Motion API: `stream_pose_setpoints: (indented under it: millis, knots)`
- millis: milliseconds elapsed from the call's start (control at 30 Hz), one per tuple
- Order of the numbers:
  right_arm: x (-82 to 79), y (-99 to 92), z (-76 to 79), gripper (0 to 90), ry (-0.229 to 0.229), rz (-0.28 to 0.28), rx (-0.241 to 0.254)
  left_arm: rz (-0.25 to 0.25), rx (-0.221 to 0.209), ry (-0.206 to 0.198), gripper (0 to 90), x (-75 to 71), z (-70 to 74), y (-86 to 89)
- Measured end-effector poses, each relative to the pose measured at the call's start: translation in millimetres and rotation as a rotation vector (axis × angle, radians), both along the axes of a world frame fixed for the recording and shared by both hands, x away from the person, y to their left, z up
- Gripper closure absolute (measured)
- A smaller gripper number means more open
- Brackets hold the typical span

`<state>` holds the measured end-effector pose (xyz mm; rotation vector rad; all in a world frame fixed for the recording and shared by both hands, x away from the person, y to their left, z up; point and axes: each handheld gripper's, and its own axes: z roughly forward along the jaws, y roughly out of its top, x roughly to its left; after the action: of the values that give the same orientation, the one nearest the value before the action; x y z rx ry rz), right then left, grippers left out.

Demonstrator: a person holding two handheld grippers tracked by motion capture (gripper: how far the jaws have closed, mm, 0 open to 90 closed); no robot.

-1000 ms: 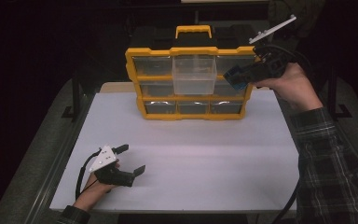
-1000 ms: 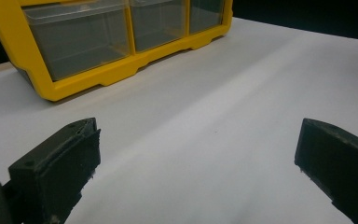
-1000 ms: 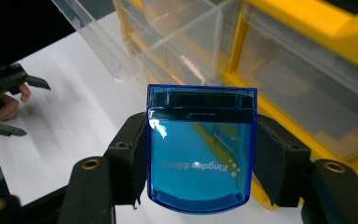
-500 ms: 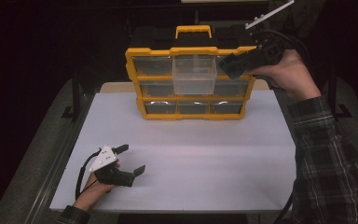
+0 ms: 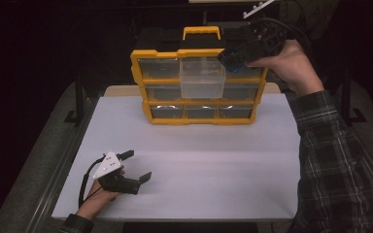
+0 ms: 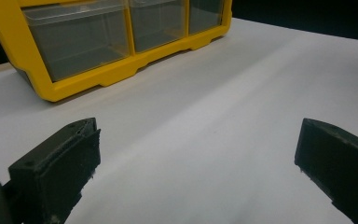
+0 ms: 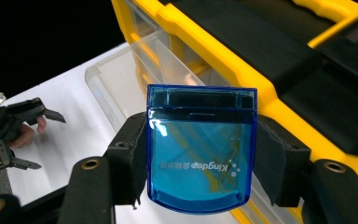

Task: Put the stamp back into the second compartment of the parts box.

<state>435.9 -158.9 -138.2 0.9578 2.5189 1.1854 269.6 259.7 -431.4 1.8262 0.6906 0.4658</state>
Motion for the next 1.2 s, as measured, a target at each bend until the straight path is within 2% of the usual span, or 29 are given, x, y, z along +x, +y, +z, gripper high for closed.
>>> stream_pose_setpoints:
  millis: [167,267,400,467,633,1200]
  knots:
    - [4.8,11.0,-0.1,40.0,-0.010,0.021,0.002,0.002,-0.007,0.007,0.0,-0.6,-0.2,-0.5]
    - [8.2,17.5,-1.5,40.0,-0.012,0.027,0.004,-0.008,0.012,-0.018,0.0,1.1,0.6,0.9]
    - [11.9,25.0,-3.4,40.0,-0.018,0.041,-0.001,-0.008,0.010,-0.015,0.0,1.0,0.5,0.7]
    - [13.6,28.3,-4.5,39.9,-0.021,0.046,-0.005,0.000,-0.003,0.000,0.0,-0.2,-0.1,-0.2]
    - [16.5,36.4,-7.4,40.0,-0.011,0.055,-0.010,-0.001,-0.003,-0.004,0.0,-0.1,0.1,-0.2]
    - [24.4,56.4,-21.5,39.9,0.000,0.082,-0.076,-0.007,0.007,-0.008,0.0,0.0,0.0,0.0]
